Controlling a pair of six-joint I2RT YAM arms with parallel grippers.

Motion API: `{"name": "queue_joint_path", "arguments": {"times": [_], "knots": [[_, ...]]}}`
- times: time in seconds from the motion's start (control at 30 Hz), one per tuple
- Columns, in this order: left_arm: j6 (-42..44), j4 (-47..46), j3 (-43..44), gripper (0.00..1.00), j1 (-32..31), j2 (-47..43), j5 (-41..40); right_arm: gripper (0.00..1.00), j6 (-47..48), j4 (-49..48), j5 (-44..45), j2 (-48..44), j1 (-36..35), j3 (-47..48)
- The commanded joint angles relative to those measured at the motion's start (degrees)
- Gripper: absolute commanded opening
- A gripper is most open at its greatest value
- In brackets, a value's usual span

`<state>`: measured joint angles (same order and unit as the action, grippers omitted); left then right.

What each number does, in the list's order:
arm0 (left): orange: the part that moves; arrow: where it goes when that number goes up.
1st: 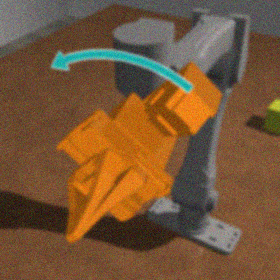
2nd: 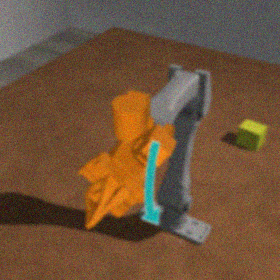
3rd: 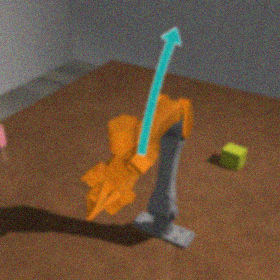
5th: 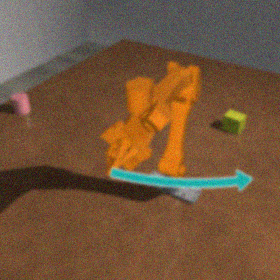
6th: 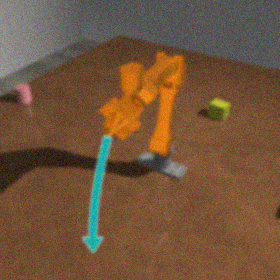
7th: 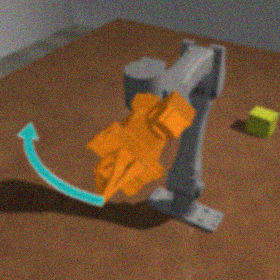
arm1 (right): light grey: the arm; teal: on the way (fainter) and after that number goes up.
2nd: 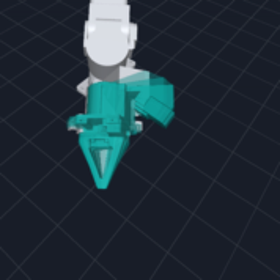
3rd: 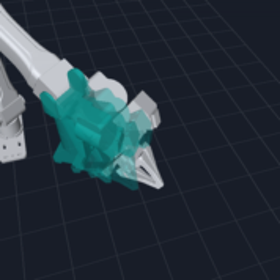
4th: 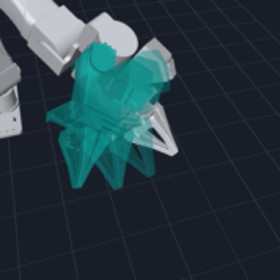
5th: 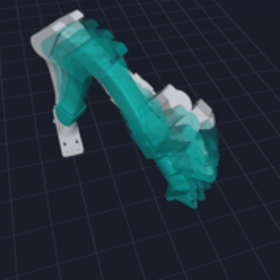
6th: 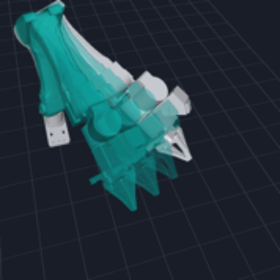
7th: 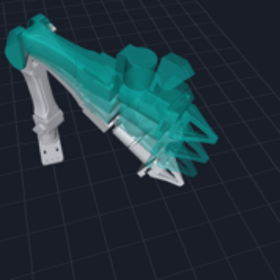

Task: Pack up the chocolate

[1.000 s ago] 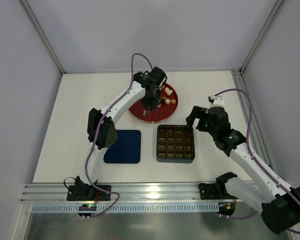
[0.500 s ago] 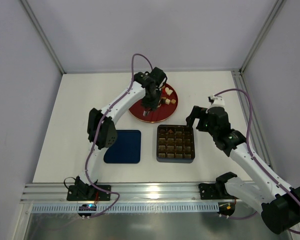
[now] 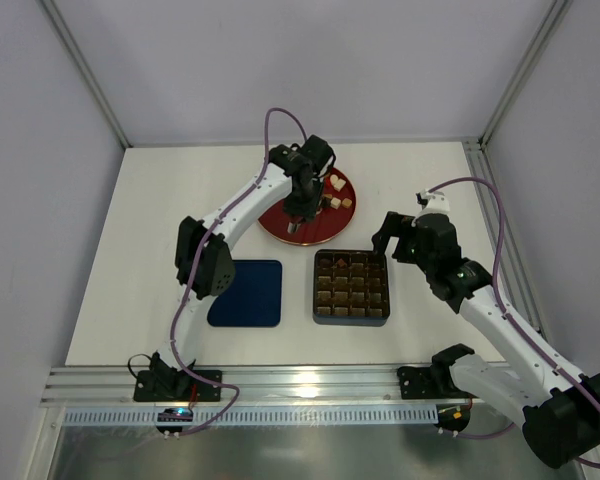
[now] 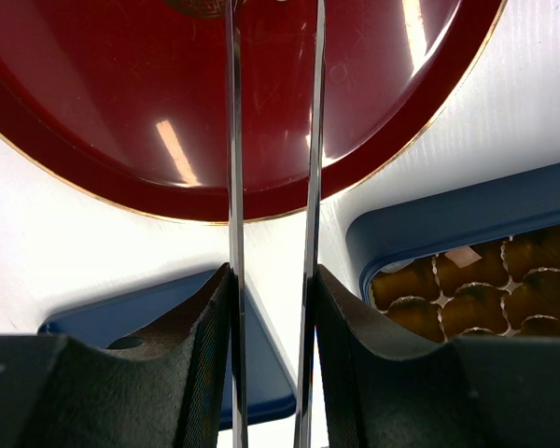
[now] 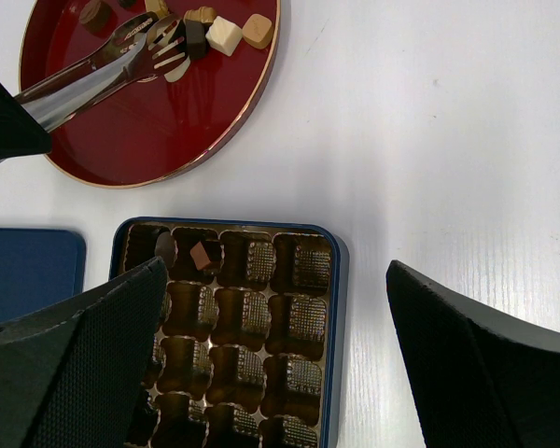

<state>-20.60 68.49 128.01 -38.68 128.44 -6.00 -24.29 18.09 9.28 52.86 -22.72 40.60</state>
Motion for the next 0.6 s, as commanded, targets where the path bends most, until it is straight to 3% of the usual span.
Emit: {"name": "queue_joint_path", "arguments": {"times": [0.0, 0.57], "knots": [[0.47, 0.59, -0.12, 0.38, -0.35, -2.84, -0.24, 1.0, 0.12, -1.39, 0.3, -1.36, -0.13, 0.09], [0.47, 0.51, -0.48, 0.38, -0.61, -3.55, -0.24, 1.0, -0.23, -1.74, -0.14, -1.36, -0.04, 0.09]]}}
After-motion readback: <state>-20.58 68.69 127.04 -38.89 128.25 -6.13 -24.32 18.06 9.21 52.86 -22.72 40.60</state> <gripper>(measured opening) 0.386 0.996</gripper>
